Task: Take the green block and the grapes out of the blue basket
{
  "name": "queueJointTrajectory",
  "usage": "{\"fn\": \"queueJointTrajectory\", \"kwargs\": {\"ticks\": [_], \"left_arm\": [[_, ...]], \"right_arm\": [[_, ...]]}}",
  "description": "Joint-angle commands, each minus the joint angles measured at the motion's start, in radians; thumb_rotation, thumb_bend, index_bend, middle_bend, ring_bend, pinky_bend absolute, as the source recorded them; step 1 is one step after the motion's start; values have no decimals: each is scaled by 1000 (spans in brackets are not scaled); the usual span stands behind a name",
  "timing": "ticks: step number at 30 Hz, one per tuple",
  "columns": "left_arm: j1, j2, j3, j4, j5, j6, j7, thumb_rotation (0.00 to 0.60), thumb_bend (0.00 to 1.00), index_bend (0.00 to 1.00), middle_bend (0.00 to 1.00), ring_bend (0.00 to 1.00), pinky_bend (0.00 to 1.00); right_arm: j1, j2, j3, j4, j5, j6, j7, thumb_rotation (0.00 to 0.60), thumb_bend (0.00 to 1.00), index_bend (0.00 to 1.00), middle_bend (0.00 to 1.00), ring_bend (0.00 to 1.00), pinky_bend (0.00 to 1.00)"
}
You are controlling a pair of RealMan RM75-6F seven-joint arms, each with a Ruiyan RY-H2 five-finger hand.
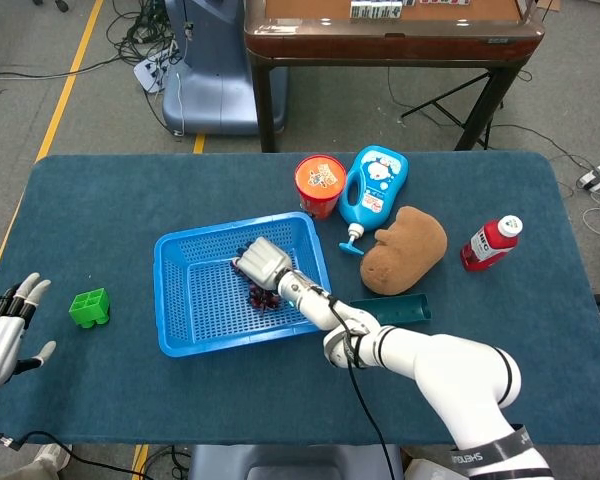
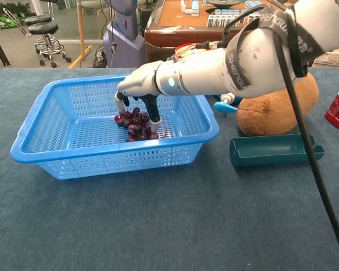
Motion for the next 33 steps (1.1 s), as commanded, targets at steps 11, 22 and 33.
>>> {"fn": "queueJointTrajectory", "kwargs": {"ticks": [11,22,33], "left_arm": [[7,10,-1,-1,2,6,-24,600,298,0,16,70,147],[9,13,-2,1,4,7,-35,600,297,0,16,69,147],[8,8,-4,3,3,5,-33,600,298,0,17,68,147]], "right_arm": [[-7,-57,9,60,-58,-8,-20,600,0,214,231,193,362],[-20,-100,19,108,-75,15,-56,600,84,496,369,278,364],[-55,-116,48,124,-140,52,-40,600,249,701,502,429,494]]}}
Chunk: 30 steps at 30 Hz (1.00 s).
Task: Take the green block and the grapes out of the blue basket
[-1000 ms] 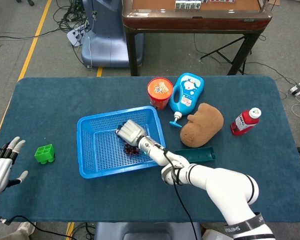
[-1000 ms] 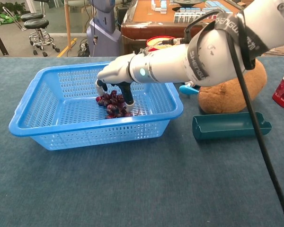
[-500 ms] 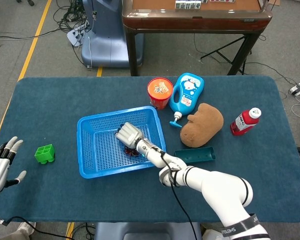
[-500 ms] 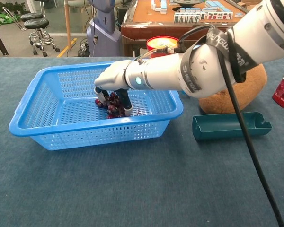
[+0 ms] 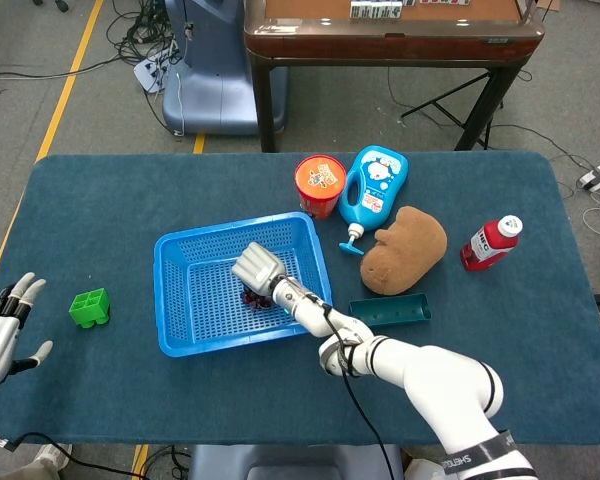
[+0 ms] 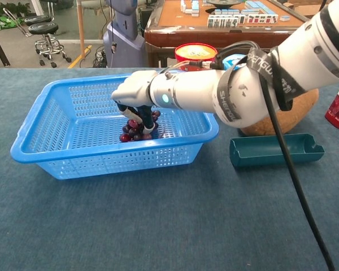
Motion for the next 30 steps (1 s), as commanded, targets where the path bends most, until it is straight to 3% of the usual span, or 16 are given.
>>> {"fn": "queueJointTrajectory", "kwargs": {"ticks": [1,7,13,30], "left_arm": [[1,0,-1,-1,-1,1,-1,600,298,0,17,68,147],[4,1,-3,0,-5,5,-2,600,298,0,16,68,147],[7,2,-3,-2,-4,11,-2,600,298,0,16,68,147],[10,4,-9,-7,-7,19,1,600,297,0,16,67,147]], "right_arm": [[-9,-2,8,0,-18,6,9,600,274,710,513,442,515],[-23,6,32,-14,-61,15,41,600,434,751,566,501,644],[-40,6,43,-20,-94,13,64,600,533,769,577,526,707],[-80,86,130,-109,-154,71,158,600,578,773,588,551,745]]}}
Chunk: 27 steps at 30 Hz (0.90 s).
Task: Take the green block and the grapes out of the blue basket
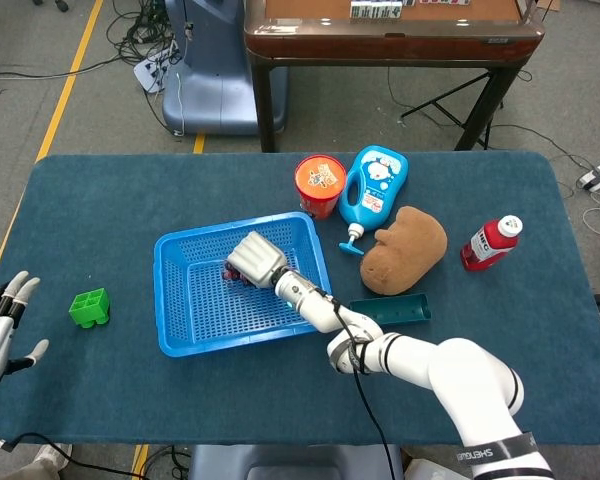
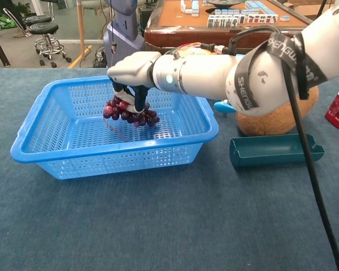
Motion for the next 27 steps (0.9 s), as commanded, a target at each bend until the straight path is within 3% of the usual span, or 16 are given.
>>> {"fn": "queueJointTrajectory", "kwargs": {"ticks": [1,9,16,22,27], "left_arm": [[0,0,-1,0,-1,-1,1,600,298,0,16,67,147],[-4,1,-5,-4,-1,-2,5,600,298,0,16,67,147],[-11,3,-13,-9,-2,-3,8,600,298,0,16,67,147],[-15,7,-13,-22,13,2,14,600,298,0,16,67,147],[-16,9,-11,-36,27,7,20,600,298,0,16,67,147]], "right_arm": [[-12,30,20,-35,-12,22,19,600,578,773,588,551,746],[-61,165,65,-203,-44,113,49,600,578,772,588,552,749],[-161,384,82,-478,-76,230,44,600,578,773,588,557,749],[-269,575,52,-683,-103,294,48,600,578,773,588,560,749],[-351,681,1,-772,-135,312,81,600,578,772,586,560,750]]}}
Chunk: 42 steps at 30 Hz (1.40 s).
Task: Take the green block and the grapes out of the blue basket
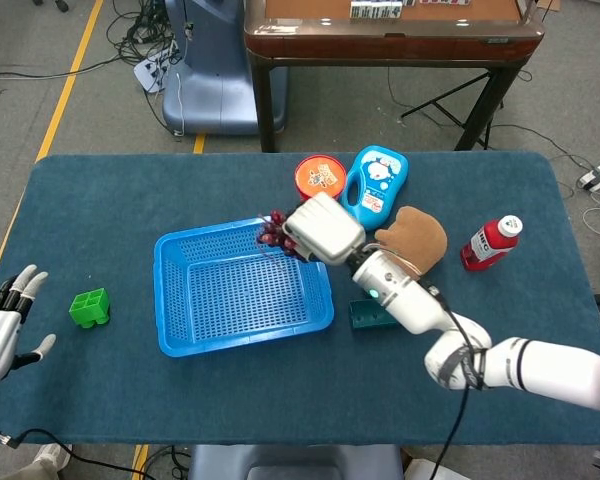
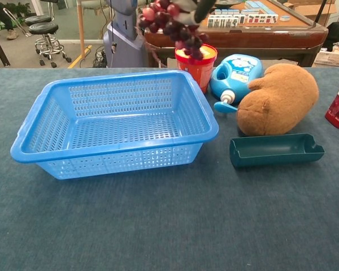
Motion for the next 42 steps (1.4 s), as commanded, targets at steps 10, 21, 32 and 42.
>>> {"fn": "queueJointTrajectory", "kwargs": {"ticks": [10,21,32,42], "left_arm": [[-3,2,5,-31,13,4,27,600,298,0,16,66,146],[1,6,10,-42,2,0,44,600,298,0,17,64,144],[-2,3,8,-32,5,1,35,600,298,0,16,63,144],[4,-7,16,-25,19,13,48,600,298,0,16,64,143]], "right_arm": [[-145,59,-128,14,-66,-27,109,600,574,734,534,532,747],[-158,30,-132,63,-70,-82,162,600,243,14,133,152,401],[-264,122,-135,15,-73,27,192,600,242,1,124,114,350],[-521,240,-234,-101,-154,308,156,600,262,160,255,219,376]]}}
